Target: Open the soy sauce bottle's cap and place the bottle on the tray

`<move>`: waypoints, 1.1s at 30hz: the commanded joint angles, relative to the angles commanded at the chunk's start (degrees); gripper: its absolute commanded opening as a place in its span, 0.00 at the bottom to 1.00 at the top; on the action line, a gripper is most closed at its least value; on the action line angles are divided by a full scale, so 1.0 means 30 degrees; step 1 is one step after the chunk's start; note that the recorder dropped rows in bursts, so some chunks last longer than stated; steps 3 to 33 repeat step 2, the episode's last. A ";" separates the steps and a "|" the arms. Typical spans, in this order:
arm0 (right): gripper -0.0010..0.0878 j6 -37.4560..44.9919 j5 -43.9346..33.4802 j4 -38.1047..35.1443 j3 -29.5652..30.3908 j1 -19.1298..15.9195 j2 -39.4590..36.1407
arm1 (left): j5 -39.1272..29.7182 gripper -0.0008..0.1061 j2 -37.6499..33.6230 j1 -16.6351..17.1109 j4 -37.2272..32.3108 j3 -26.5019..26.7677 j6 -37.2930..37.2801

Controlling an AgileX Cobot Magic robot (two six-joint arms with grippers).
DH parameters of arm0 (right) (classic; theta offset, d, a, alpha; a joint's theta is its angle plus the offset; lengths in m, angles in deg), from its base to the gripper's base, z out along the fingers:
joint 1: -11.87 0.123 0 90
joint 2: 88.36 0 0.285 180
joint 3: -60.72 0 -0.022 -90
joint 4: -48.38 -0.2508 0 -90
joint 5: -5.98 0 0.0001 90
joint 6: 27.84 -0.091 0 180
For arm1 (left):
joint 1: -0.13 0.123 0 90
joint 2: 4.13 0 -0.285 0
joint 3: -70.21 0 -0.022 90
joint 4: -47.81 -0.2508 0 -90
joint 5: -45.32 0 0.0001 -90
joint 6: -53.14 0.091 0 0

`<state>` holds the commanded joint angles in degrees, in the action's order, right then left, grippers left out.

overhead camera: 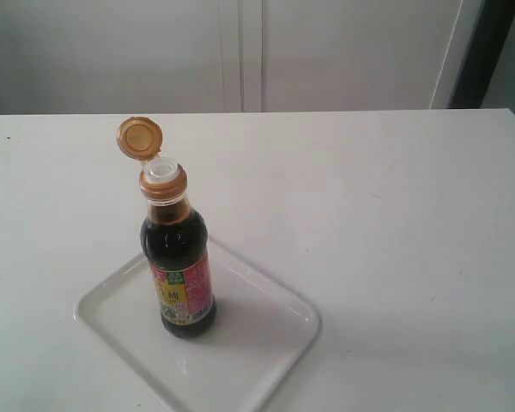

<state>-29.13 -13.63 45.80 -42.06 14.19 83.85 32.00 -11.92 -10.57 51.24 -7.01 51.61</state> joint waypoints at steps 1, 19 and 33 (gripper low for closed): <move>0.01 0.0000 0.0000 0.0000 0.0000 0.0000 0.0000 | 0.0000 0.01 0.0000 0.0000 0.0000 0.0000 0.0000; 0.01 0.0000 0.0000 0.0000 0.0000 0.0000 0.0000 | 0.0000 0.01 0.0000 0.0000 0.0000 0.0000 0.0000; 0.01 0.0000 0.0000 0.0000 0.0000 0.0000 0.0000 | 0.0000 0.01 0.0000 0.0000 0.0000 0.0000 0.0000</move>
